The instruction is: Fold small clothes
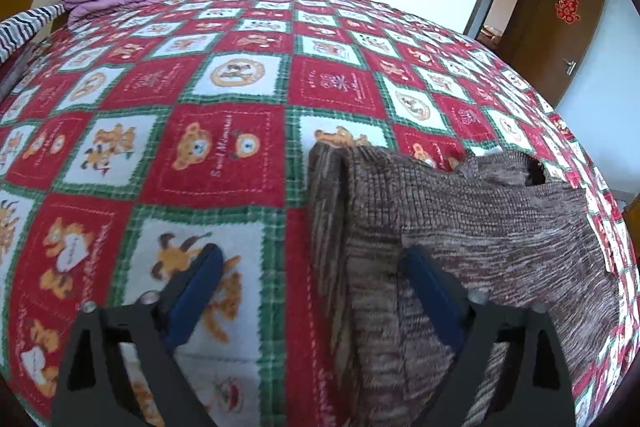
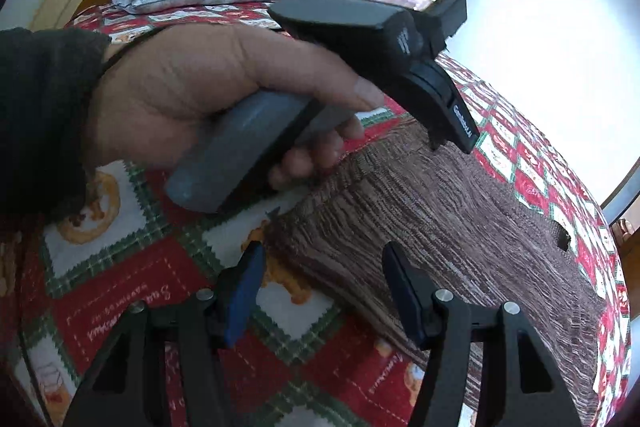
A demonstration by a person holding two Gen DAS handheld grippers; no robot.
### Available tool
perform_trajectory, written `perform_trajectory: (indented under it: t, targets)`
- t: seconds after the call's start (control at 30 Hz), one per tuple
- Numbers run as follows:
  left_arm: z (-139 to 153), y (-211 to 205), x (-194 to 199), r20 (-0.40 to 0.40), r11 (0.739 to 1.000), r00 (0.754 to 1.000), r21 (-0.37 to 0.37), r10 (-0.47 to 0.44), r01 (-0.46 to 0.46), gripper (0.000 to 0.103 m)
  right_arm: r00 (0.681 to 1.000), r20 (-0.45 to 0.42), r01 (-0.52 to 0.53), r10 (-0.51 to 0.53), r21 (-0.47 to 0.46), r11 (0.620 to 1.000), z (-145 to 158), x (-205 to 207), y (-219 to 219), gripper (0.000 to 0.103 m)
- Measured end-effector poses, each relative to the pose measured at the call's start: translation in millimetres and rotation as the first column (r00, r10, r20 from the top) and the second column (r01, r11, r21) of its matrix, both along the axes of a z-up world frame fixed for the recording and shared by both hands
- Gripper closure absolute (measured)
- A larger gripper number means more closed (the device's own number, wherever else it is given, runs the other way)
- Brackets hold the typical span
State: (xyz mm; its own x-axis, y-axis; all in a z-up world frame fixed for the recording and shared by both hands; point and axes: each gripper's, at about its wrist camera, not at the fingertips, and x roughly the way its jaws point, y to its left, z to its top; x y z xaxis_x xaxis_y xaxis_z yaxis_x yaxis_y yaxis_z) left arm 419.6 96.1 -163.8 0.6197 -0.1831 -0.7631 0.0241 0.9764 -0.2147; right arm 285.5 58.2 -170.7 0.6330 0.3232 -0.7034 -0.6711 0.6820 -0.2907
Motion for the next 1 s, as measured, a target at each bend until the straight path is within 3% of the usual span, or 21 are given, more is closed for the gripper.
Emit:
perform_trajectory:
  t: [0.07,0.2,0.23,0.3,0.4,0.53,0.67,0.9,1.0]
  targets:
    - [0,-2,2,0.012,1.000,1.000,0.003,0.005,-0.005,0.014,1.000,-0.006,0.007,-0.007,0.007,1.000,0,2,3,0.042]
    - [-2,-9,3,0.019,1.000,1.000,0.021,-0.022,0.021,0.026,0.999,-0.031,0.031,-0.030,0.039,0.999,1,9,3,0.043]
    - [-2,-10,4,0.021,0.999,0.999,0.017,-0.031,0.031,0.030,0.999,-0.034,0.039,-0.038,0.045,0.998,1,11,2,0.046]
    - [-2,-9,3,0.024,0.999,0.999,0.004,-0.042,0.042,0.038,0.998,-0.051,0.040,-0.037,0.058,0.998,0,13,1,0.068]
    - [-2,-9,3,0.029,0.999,0.998,-0.011,-0.053,0.053,0.044,0.997,-0.064,0.039,-0.034,0.071,0.997,-1,14,-1,0.073]
    - [-2,-13,2,0.036,0.997,0.996,-0.012,-0.080,0.080,0.059,0.997,-0.075,0.042,-0.036,0.085,0.995,-2,15,-4,0.077]
    - [-1,-17,1,0.041,0.996,0.995,-0.001,-0.092,0.092,0.063,0.997,-0.069,0.042,-0.037,0.080,0.996,-4,14,-1,0.079]
    - [0,-25,-1,0.047,0.992,0.991,0.019,-0.129,0.128,0.083,0.997,-0.070,0.036,-0.030,0.083,0.996,-4,12,0,0.088]
    - [1,-20,2,0.023,0.992,0.992,-0.018,-0.124,0.125,0.086,0.995,-0.098,0.043,-0.032,0.115,0.992,-2,14,-5,0.092]
